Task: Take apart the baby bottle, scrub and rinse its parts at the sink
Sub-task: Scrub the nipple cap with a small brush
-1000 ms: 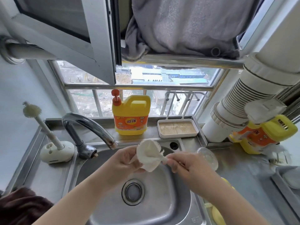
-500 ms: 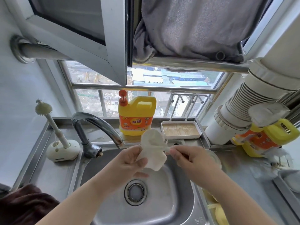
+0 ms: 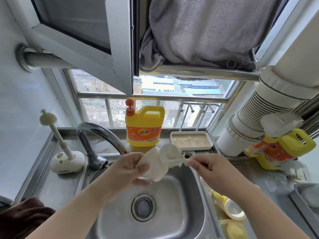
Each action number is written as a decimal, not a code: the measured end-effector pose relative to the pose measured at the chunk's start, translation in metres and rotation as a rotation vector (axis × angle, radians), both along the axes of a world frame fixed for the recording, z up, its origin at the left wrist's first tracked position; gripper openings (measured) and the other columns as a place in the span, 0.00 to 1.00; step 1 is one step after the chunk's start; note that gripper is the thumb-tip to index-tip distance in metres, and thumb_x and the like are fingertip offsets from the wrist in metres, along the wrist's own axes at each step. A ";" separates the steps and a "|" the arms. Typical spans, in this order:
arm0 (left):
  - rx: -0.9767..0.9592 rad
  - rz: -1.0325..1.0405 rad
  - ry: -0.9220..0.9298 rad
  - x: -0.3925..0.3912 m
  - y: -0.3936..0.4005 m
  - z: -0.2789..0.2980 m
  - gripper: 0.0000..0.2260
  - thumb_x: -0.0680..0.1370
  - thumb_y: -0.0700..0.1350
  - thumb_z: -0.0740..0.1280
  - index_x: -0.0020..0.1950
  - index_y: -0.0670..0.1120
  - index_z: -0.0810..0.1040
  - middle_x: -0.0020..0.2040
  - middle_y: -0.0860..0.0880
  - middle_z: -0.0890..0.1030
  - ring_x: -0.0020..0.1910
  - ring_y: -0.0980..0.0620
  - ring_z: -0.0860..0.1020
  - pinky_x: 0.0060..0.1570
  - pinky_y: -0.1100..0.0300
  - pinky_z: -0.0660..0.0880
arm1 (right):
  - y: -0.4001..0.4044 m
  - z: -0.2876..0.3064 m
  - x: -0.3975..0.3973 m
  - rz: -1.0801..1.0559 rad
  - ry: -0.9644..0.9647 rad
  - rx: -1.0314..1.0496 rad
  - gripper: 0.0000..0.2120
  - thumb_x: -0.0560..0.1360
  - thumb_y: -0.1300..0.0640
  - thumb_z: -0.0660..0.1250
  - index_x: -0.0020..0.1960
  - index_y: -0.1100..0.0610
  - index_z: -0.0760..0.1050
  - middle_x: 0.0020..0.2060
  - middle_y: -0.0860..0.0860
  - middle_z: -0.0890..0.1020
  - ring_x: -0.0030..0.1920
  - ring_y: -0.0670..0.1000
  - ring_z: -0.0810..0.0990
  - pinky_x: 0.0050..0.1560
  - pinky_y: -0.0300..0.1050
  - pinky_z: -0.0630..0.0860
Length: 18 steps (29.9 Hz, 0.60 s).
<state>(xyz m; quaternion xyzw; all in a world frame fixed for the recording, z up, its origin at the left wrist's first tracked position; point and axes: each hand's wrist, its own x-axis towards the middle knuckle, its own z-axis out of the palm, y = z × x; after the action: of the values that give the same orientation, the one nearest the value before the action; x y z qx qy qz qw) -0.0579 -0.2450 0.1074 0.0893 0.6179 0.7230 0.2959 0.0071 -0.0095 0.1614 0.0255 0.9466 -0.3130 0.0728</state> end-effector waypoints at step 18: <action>-0.020 -0.041 -0.013 -0.012 -0.032 0.048 0.06 0.76 0.30 0.63 0.52 0.32 0.75 0.49 0.39 0.80 0.45 0.44 0.82 0.37 0.54 0.81 | -0.047 0.032 -0.009 0.015 0.137 0.099 0.15 0.79 0.45 0.57 0.47 0.54 0.77 0.34 0.51 0.78 0.36 0.46 0.73 0.38 0.42 0.67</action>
<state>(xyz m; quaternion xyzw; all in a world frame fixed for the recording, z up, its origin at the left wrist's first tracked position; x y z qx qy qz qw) -0.0695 -0.2767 0.1551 0.0941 0.6212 0.7110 0.3158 -0.0015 -0.0569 0.1935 0.0004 0.9638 -0.2665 0.0089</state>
